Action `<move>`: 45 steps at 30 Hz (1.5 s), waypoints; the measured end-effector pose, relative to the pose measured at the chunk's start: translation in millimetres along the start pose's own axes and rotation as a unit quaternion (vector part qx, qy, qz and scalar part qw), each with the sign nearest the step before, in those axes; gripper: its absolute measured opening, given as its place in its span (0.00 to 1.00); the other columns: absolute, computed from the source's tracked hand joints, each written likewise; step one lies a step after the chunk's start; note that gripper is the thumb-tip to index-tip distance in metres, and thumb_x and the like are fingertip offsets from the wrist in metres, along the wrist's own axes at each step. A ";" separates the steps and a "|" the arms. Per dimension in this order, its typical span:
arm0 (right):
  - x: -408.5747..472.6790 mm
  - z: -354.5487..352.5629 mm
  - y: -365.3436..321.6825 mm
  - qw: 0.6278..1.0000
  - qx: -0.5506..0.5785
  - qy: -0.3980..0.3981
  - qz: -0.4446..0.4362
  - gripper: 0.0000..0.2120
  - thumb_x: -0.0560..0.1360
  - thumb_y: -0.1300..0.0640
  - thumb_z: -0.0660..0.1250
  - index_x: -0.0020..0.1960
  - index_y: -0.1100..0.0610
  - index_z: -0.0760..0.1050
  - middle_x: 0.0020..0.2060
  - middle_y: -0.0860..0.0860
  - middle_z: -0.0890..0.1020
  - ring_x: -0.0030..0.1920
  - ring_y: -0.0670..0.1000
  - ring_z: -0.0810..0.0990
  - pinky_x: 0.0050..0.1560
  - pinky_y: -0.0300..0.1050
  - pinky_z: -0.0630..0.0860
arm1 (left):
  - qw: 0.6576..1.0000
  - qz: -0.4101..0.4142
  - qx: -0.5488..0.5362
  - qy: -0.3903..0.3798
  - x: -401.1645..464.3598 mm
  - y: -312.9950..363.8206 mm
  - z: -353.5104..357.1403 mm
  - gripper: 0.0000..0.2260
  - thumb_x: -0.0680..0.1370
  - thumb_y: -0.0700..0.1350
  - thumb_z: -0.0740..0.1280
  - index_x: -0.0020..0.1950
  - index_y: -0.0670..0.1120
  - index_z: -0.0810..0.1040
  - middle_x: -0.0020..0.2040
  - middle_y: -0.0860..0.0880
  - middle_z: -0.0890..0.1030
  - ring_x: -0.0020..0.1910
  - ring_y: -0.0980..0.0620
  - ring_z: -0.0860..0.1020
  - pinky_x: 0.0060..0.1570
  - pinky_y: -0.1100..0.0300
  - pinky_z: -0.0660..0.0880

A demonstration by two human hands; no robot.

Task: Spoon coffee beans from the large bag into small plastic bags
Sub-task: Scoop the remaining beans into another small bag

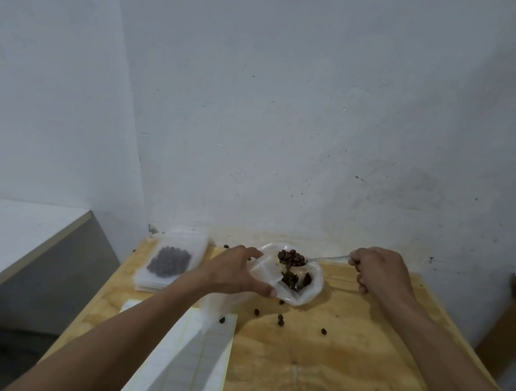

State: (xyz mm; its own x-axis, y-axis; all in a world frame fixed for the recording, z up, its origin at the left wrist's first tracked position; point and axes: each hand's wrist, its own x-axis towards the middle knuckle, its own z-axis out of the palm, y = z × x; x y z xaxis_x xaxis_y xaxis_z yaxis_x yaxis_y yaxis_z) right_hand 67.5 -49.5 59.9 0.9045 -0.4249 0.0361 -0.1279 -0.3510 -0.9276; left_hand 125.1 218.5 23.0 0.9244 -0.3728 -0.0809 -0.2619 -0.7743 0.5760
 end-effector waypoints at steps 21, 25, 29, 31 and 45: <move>-32.6 33.6 22.4 0.873 -0.392 0.079 -0.278 0.11 0.78 0.58 0.63 0.39 0.56 0.64 0.29 0.48 0.70 0.26 0.52 0.69 0.26 0.41 0.57 | 0.991 0.049 -0.104 0.071 -1.0 32.1 -2.5 0.17 0.67 0.58 0.79 0.38 0.48 0.78 0.29 0.55 0.76 0.27 0.58 0.72 0.30 0.63 0.66; -16.2 36.3 28.2 0.938 -0.307 0.121 -0.109 0.15 0.81 0.54 0.58 0.38 0.61 0.69 0.28 0.51 0.70 0.29 0.54 0.70 0.29 0.44 0.60 | 0.987 0.126 -0.097 0.040 -7.1 62.8 -6.6 0.19 0.68 0.56 0.80 0.37 0.44 0.78 0.35 0.54 0.77 0.32 0.53 0.75 0.33 0.52 0.70; -10.6 38.8 47.0 0.977 -0.177 0.117 0.009 0.21 0.80 0.56 0.61 0.29 0.61 0.66 0.25 0.54 0.69 0.25 0.53 0.66 0.29 0.42 0.58 | 0.990 0.118 -0.076 0.022 -11.1 74.8 -5.0 0.18 0.69 0.55 0.80 0.49 0.43 0.83 0.54 0.47 0.80 0.50 0.48 0.80 0.47 0.55 0.77; -17.2 42.8 56.3 0.985 -0.141 0.097 0.022 0.23 0.82 0.55 0.61 0.29 0.60 0.65 0.24 0.54 0.68 0.25 0.53 0.65 0.29 0.44 0.58 | 0.990 0.111 -0.089 0.017 -11.1 72.2 -6.2 0.18 0.70 0.52 0.80 0.50 0.41 0.83 0.55 0.40 0.81 0.48 0.44 0.80 0.45 0.59 0.73; -20.9 28.5 36.3 0.998 -0.031 0.044 0.017 0.15 0.82 0.56 0.59 0.43 0.64 0.77 0.32 0.59 0.77 0.30 0.57 0.74 0.28 0.42 0.67 | 0.999 -0.017 -0.040 0.030 -2.3 8.7 -14.6 0.29 0.61 0.66 0.78 0.54 0.49 0.82 0.41 0.55 0.82 0.42 0.54 0.81 0.40 0.59 0.74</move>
State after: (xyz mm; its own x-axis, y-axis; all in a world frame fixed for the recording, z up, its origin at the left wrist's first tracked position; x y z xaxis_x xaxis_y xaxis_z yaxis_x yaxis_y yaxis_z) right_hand 55.6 -29.6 14.9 0.8602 -0.5084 0.0404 -0.1851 -0.3850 -0.9042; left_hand 124.7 220.1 40.1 0.9479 -0.3141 -0.0540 -0.2093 -0.7412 0.6379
